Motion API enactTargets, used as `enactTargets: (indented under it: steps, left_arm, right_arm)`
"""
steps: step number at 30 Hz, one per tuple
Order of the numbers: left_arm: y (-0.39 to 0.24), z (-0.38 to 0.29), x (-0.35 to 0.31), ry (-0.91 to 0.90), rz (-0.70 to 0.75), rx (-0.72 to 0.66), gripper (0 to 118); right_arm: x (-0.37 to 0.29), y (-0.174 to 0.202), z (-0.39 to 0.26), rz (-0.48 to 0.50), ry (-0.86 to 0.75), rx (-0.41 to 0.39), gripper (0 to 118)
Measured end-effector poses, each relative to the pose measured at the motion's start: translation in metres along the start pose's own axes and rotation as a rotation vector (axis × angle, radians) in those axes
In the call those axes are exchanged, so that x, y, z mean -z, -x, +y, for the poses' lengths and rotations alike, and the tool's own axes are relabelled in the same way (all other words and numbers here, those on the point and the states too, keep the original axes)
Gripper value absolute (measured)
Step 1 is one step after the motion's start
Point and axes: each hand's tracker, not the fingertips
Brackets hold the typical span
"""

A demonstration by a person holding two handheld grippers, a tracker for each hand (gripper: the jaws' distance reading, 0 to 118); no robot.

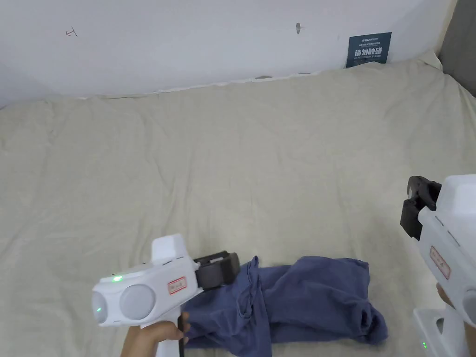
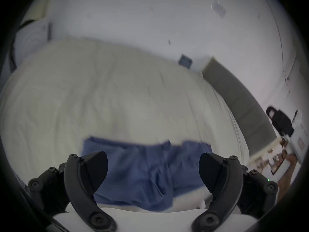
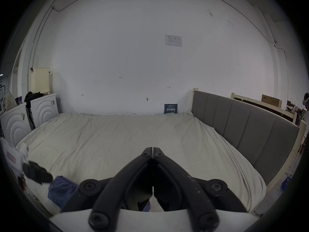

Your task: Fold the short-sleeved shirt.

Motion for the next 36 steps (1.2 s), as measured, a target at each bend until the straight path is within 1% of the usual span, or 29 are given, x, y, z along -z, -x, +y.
enactTargets:
  steps: [1,2,4,5,6,7,8,10,12,13,17,19,21,24,26,28,29,30,32,36]
  left_arm:
    - [0.003,0.003,-0.011,-0.062,0.039,0.003,107]
    - [0.009,0.005,-0.020,-0.115,0.086,0.005,97]
    - [0.022,0.006,-0.030,-0.177,0.168,0.028,87]
    - [0.027,0.006,-0.031,-0.192,0.213,0.030,76]
    - [0.032,0.004,-0.029,-0.186,0.247,0.038,42]
    - [0.039,0.001,-0.026,-0.173,0.275,0.050,13]
    - [0.046,-0.003,-0.023,-0.165,0.326,0.074,1]
    - [0.050,-0.012,-0.011,-0.114,0.289,0.087,0]
    - [0.045,-0.026,-0.002,-0.096,0.309,0.096,0]
    - [0.043,-0.033,0.005,-0.082,0.290,0.115,0]
    - [0.017,-0.053,0.028,-0.022,0.211,0.147,0]
    - [0.005,-0.062,0.047,0.029,0.209,0.169,0]
    - [-0.004,-0.073,0.066,0.093,0.185,0.148,0]
    - [-0.029,-0.086,0.084,0.152,0.110,0.117,0]
    - [-0.049,-0.096,0.094,0.186,0.045,0.131,0]
    - [-0.063,-0.106,0.110,0.242,0.046,0.173,0]
    - [-0.066,-0.115,0.115,0.226,0.073,0.173,0]
    - [-0.068,-0.117,0.115,0.195,0.104,0.187,0]
    - [-0.065,-0.111,0.111,0.196,0.098,0.171,0]
    - [-0.049,-0.090,0.096,0.227,0.022,0.088,0]
  right_arm:
    - [-0.001,0.000,0.000,0.002,-0.001,-0.001,2]
    - [-0.001,0.000,0.001,0.005,-0.003,-0.004,2]
    - [-0.003,0.001,0.002,0.007,-0.003,-0.007,2]
    - [-0.003,0.000,0.002,0.009,-0.003,-0.006,2]
    - [-0.003,0.000,0.001,0.010,-0.003,-0.005,2]
    - [-0.003,0.001,0.001,0.011,-0.003,-0.003,2]
    - [-0.003,0.001,0.001,0.011,-0.002,-0.002,2]
    - [-0.004,0.000,0.000,0.011,0.000,0.002,2]
    - [-0.004,0.000,0.000,0.010,0.005,0.003,2]
    - [-0.004,0.000,-0.001,0.009,0.007,0.002,2]
    - [-0.002,-0.002,-0.003,0.001,0.018,0.001,2]
    - [-0.001,-0.004,-0.004,-0.001,0.025,0.003,2]
    - [-0.001,-0.005,-0.004,-0.004,0.028,0.004,2]
    - [0.000,-0.009,-0.006,-0.010,0.033,0.003,2]
    - [0.002,-0.013,-0.006,-0.017,0.039,0.004,2]
    - [0.002,-0.015,-0.005,-0.026,0.038,0.007,2]
    - [0.002,-0.015,-0.005,-0.028,0.037,0.009,2]
    - [0.001,-0.016,-0.005,-0.030,0.036,0.011,2]
    - [0.000,-0.016,-0.004,-0.029,0.033,0.013,2]
    - [0.000,-0.012,-0.003,-0.020,0.034,0.004,2]
